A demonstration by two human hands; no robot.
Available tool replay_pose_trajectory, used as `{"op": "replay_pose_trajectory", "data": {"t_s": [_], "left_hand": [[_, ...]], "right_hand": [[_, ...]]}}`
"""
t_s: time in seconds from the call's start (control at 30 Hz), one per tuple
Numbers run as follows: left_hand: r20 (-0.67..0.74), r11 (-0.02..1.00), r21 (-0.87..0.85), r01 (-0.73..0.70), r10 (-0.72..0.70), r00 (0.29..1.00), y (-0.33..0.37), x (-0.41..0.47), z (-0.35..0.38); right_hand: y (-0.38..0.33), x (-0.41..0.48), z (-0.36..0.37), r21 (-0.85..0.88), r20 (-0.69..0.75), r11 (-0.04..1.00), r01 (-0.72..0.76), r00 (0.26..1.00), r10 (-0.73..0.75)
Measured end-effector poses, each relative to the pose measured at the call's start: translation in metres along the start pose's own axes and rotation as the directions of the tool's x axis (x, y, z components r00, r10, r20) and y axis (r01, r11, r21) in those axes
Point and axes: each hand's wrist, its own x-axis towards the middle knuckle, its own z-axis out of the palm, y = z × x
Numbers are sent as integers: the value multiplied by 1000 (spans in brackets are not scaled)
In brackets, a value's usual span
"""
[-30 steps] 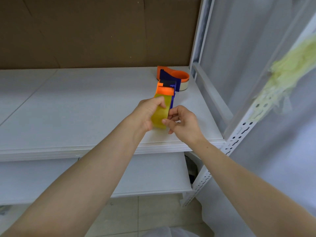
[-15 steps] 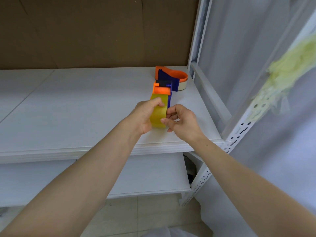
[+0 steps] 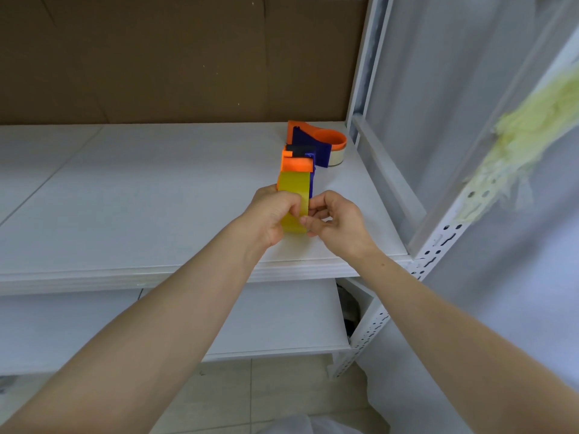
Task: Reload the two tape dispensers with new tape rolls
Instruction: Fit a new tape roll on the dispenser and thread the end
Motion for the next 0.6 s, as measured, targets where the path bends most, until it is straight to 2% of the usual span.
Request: {"op": "replay_pose_trajectory", "data": {"t_s": [0.1, 0.17, 0.23, 0.33, 0.4, 0.5, 0.6], "left_hand": [[111, 1000, 4, -28, 27, 993, -5, 0, -5], [195, 999, -3, -51, 51, 980, -5, -2, -11], [227, 995, -1, -95, 93, 969, -5, -3, -16], [240, 992, 15, -126, 118, 963, -8, -1, -19], [251, 991, 21, -134, 125, 960, -9, 1, -20], [257, 990, 12, -143, 135, 957, -10, 1, -20], [254, 990, 4, -144, 139, 957, -11, 2, -21]], "right_hand": [[-3, 2, -8, -1, 39, 999, -36, 999, 36], [-10, 3, -18, 67, 73, 992, -107, 992, 102], [-18, 5, -27, 80, 41, 989, -123, 992, 120], [-28, 13, -33, -246, -48, 962, 117, 990, -132], [-32, 20, -33, -403, 37, 885, 233, 970, -239], [-39, 29, -32, -579, 183, 748, 325, 946, -269], [-49, 34, -32, -665, 271, 635, 393, 919, -285]]}}
